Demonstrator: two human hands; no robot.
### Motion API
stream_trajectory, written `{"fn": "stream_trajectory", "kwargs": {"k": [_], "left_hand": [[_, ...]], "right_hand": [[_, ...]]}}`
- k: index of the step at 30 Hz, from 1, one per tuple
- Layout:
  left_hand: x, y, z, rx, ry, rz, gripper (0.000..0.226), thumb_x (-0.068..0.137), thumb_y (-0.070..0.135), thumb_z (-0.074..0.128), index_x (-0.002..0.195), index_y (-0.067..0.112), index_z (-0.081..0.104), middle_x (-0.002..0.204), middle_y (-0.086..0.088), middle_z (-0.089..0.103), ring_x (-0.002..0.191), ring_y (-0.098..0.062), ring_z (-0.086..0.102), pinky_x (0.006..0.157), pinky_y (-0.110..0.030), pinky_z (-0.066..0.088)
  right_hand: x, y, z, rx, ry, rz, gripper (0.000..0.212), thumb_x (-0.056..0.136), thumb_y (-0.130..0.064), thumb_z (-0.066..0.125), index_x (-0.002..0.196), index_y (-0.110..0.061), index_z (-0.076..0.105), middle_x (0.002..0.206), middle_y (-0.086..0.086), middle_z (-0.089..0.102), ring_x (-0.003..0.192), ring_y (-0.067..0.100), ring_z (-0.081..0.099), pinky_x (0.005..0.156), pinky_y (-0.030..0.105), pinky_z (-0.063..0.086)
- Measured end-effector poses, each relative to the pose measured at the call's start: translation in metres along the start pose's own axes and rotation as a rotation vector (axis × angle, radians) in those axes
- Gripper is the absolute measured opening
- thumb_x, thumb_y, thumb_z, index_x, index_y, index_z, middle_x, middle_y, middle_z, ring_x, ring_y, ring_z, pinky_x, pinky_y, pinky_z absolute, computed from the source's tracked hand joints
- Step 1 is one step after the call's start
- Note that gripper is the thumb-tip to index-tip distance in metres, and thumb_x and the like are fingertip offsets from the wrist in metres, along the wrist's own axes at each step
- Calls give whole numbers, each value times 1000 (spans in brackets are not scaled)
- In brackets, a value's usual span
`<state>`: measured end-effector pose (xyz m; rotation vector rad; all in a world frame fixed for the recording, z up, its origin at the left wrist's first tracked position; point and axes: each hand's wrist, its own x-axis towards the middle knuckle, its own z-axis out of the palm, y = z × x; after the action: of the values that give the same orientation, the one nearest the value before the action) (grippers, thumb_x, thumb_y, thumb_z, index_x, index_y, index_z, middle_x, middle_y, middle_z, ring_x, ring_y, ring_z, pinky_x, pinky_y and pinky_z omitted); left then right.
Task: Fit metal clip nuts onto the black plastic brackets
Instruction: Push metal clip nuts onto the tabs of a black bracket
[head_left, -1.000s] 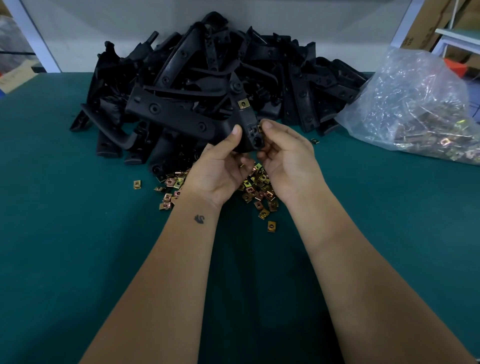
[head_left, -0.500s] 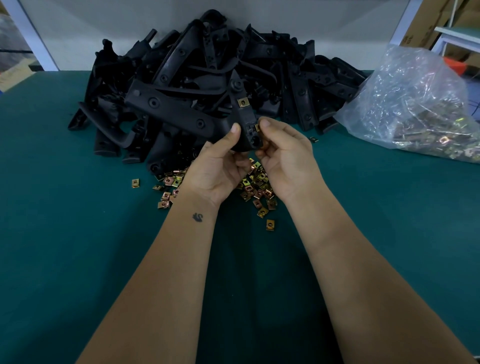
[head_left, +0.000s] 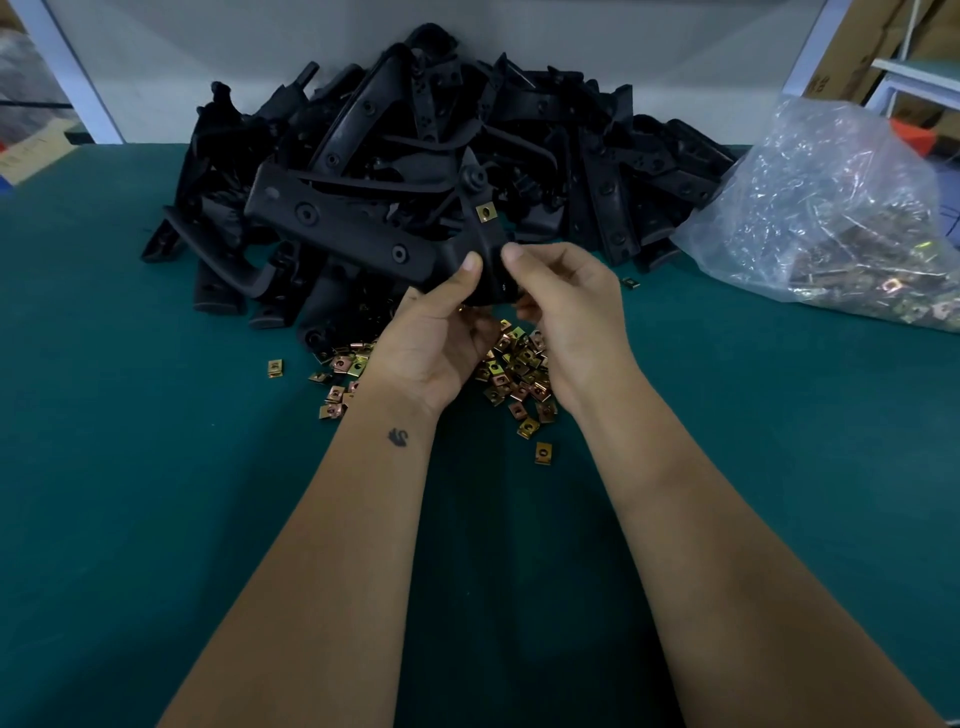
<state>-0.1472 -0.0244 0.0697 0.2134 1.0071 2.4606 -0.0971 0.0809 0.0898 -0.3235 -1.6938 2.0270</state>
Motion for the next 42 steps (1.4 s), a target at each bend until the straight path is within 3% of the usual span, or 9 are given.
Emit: {"fn": "stream_trajectory", "kwargs": {"k": [4,8,15,21,25,27,30,33,42], "left_hand": [[1,0,-1,-89,11,-23,25,78,19,69,100,7,66,89,-6,73,73,-12,68,60,-20,53],[1,-1,-1,-56,-22,-8,32,78,21,67,107,8,65,97,-7,71,76,-13,67,62,-21,52],[0,0,0,-18,-15,-2,40,78,23,66,115,8,63,98,-4,71,75,-9,66,61,-18,49],[-1,0,0,8,1,12,32,90,19,61,119,8,63,108,-8,70,82,-12,68,62,-19,50],[-3,0,2,1,12,15,51,83,22,64,130,3,58,115,-11,67,85,-13,66,64,-19,49],[-2,-1,2,-21,14,6,33,90,20,61,118,2,64,106,-10,71,81,-14,69,62,-21,52],[-3,-1,1,-68,-7,-2,22,98,19,54,102,2,67,91,-11,74,70,-14,70,58,-22,53],[-4,0,2,-55,-20,9,26,95,22,57,108,1,65,93,-11,74,69,-14,70,58,-22,53],[-7,1,3,-38,-18,1,24,95,21,57,107,2,67,93,-11,75,70,-14,71,57,-22,53]], "right_hand": [[-5,2,5,-60,-41,-86,22,79,-3,79,93,-10,62,85,-1,67,69,-4,65,60,12,50],[-5,2,5,-97,-7,-137,27,78,-4,80,98,-4,63,86,1,67,69,-4,64,58,11,49],[-8,1,7,-159,-12,-206,19,81,-2,77,81,-16,65,67,-15,67,63,-8,62,55,8,47],[-11,-2,7,-183,-1,-232,16,82,-1,76,81,-13,66,71,-12,65,62,-10,62,53,6,46],[-13,-4,8,-214,26,-258,14,81,-3,77,83,-13,67,74,-10,65,63,-12,62,53,4,45],[-13,-3,10,-272,56,-297,14,81,-7,78,85,-15,68,78,-10,65,68,-12,62,55,4,45],[-12,3,13,-421,100,-338,15,82,-22,78,92,-18,68,88,-9,67,77,-5,63,65,9,48],[-12,6,12,-569,113,-441,15,84,-28,75,92,-18,68,91,-10,64,84,0,59,74,11,45],[-10,8,8,-673,111,-602,17,85,-24,72,82,-9,65,81,-6,59,79,8,54,71,22,45]]}}
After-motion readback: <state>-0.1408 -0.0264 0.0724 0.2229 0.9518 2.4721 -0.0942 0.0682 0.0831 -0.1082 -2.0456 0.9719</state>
